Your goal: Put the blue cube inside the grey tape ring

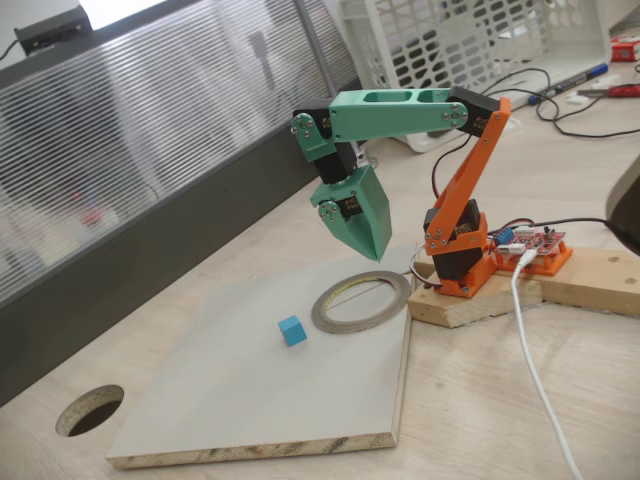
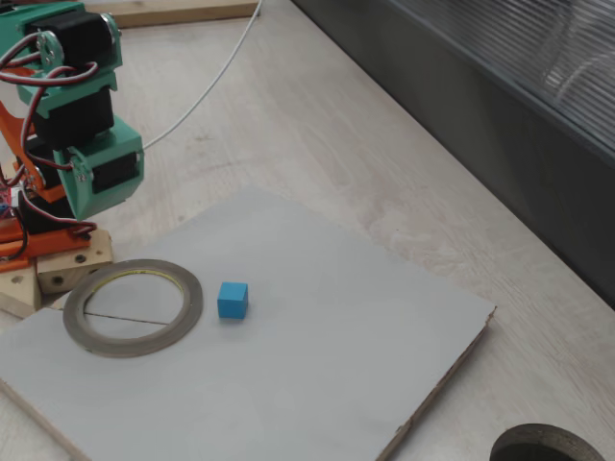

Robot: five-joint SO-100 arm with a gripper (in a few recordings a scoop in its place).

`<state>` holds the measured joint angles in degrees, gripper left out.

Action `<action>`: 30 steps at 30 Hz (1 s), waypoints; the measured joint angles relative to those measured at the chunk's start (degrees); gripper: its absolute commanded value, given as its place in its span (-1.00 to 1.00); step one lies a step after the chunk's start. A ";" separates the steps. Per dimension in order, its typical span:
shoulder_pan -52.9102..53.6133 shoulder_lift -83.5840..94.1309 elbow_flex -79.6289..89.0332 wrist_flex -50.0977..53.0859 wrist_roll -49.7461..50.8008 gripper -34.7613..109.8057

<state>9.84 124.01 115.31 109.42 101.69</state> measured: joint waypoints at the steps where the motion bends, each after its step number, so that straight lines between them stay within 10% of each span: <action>1: 0.00 0.00 0.00 0.00 0.00 -0.51; 20: -0.44 0.00 0.00 0.00 0.00 -0.51; 30: -17.05 0.00 0.00 0.00 0.00 -0.51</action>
<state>-7.21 124.01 115.31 109.42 101.69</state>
